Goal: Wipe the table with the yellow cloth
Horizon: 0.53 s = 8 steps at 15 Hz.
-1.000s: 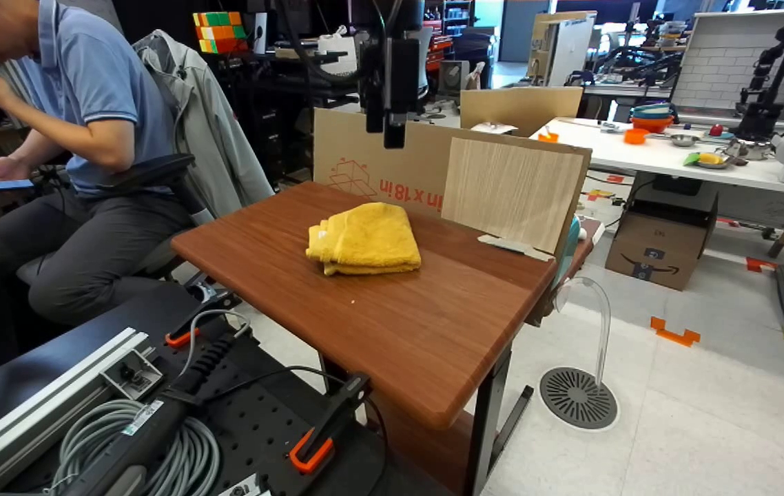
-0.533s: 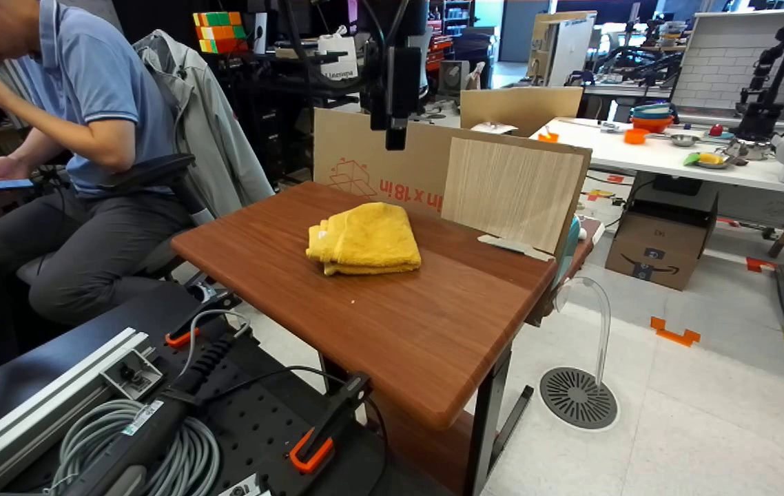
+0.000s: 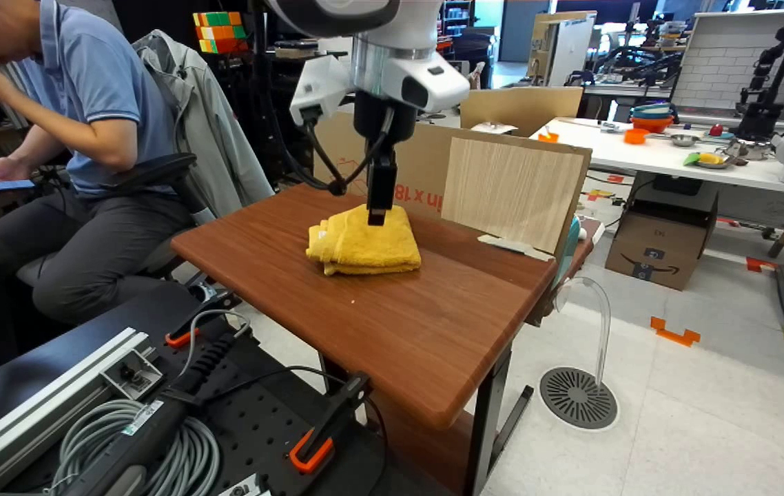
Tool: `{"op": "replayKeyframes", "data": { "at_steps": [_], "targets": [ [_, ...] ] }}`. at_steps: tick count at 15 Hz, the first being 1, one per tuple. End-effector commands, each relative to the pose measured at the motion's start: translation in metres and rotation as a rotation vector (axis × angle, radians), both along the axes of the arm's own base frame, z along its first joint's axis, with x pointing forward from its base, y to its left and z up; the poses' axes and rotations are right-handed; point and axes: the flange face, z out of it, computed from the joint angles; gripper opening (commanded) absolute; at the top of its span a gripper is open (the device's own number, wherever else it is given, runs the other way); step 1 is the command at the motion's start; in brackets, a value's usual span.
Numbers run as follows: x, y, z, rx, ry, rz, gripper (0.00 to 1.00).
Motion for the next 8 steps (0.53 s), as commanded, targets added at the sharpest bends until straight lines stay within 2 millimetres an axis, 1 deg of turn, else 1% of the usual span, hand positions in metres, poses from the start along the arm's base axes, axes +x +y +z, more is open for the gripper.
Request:
{"op": "replayKeyframes", "data": {
  "at_steps": [1,5,6,8],
  "targets": [
    [0.013,0.020,-0.032,0.019,-0.029,-0.030,1.00],
    [0.025,0.055,-0.046,0.000,-0.060,-0.036,1.00],
    [0.029,0.061,-0.052,-0.009,-0.055,-0.039,1.00],
    [0.034,0.069,-0.067,-0.024,-0.038,-0.056,1.00]
  ]
}}
